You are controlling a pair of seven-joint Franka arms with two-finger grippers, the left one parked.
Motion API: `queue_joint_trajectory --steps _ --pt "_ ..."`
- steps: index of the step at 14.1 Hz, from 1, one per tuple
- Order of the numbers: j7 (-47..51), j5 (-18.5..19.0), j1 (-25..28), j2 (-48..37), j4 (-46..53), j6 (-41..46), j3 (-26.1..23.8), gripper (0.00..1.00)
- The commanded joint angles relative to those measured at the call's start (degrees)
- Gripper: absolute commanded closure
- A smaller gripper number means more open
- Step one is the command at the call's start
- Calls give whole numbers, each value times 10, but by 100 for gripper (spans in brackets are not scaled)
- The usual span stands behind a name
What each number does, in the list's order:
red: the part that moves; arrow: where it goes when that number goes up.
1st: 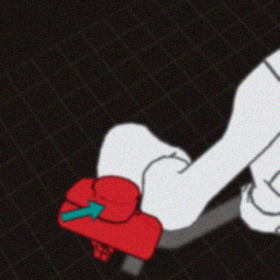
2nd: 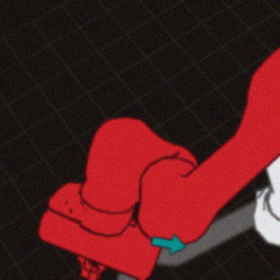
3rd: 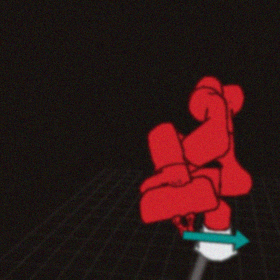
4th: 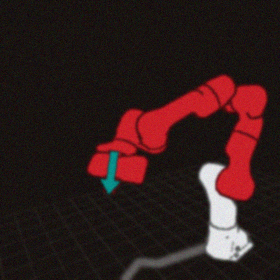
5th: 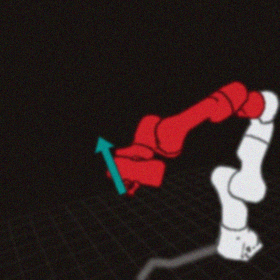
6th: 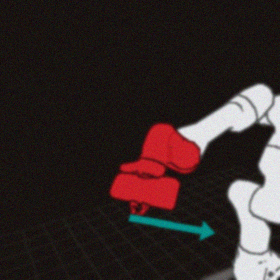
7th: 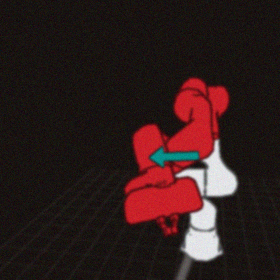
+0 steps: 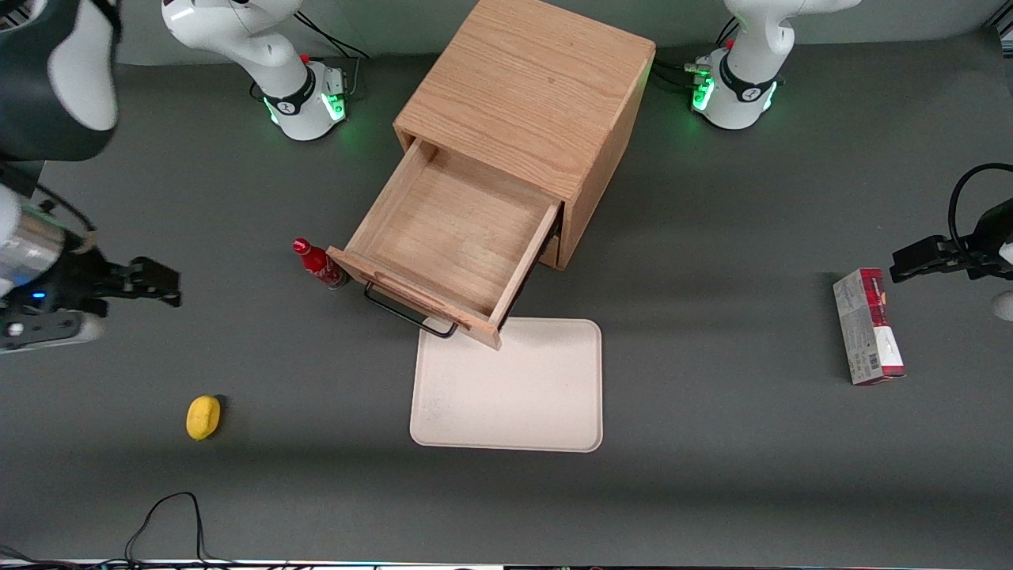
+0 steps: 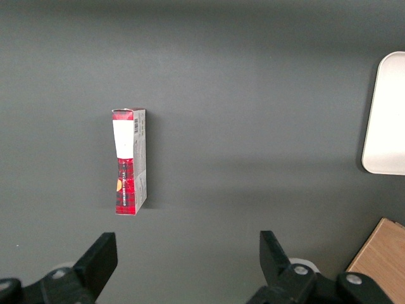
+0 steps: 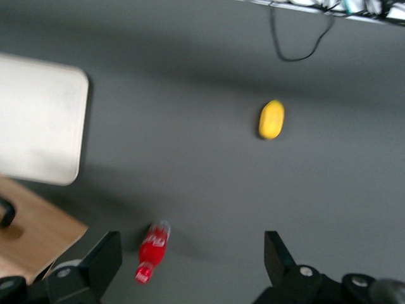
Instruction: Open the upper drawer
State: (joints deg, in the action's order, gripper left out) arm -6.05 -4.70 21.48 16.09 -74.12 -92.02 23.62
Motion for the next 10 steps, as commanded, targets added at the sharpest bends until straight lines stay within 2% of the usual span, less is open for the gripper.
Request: queue_joint_trajectory --steps 1,2,4,6,10 --pt "12 -3 -104 -99 -131 -64 -110 0" --pt "15 0 -135 -107 -135 -64 -139 0" --pt "16 0 -172 -127 -162 -67 -166 0" --pt "16 4 -180 -139 -178 -69 -169 0" --pt "13 43 -176 -134 -172 -62 -168 0"
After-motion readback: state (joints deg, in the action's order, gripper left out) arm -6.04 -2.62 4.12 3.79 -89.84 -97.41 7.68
